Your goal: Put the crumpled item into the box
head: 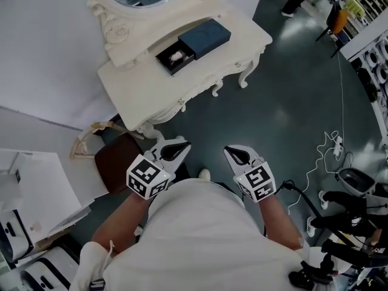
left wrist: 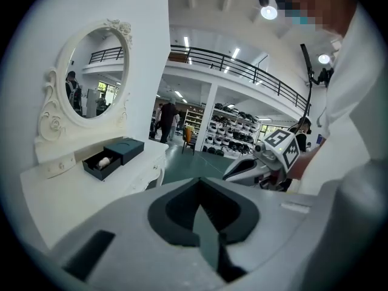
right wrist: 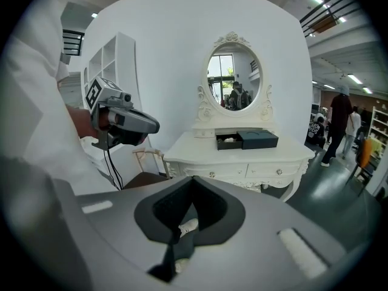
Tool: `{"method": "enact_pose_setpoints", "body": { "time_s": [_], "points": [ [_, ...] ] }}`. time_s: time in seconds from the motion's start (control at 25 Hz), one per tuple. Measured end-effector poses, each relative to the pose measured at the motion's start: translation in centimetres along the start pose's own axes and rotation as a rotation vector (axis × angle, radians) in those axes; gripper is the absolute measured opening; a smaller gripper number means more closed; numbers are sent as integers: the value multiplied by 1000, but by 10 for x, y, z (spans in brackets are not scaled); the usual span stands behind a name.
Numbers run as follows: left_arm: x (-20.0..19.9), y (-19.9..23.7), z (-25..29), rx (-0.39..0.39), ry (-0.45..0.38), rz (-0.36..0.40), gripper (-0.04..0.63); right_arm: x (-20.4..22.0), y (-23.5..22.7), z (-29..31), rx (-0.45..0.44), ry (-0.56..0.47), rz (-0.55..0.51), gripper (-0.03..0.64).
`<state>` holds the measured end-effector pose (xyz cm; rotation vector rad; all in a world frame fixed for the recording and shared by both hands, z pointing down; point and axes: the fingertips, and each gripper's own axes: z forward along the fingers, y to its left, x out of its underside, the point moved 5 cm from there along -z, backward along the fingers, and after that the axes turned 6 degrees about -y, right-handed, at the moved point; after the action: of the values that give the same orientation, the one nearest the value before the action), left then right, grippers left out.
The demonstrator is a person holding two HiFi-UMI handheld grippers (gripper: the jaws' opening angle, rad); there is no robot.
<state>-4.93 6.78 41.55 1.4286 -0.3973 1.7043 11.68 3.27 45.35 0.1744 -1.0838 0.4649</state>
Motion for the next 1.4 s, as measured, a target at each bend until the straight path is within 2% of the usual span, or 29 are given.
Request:
{"method": "enact_pose_setpoints", "body": {
  "time_s": [0.64, 1.0, 1.4],
  "points": [
    [15, -46, -11, -9, -24, 19, 0, 10, 20, -22, -45, -5, -58, 0],
    [24, -48, -12, -42, -14, 9, 0, 14, 22, -17, -71, -23, -65, 0],
    [20, -32, 7, -35, -1, -2, 0, 20, 6, -11, -59, -11, -31, 0]
  ]
}}
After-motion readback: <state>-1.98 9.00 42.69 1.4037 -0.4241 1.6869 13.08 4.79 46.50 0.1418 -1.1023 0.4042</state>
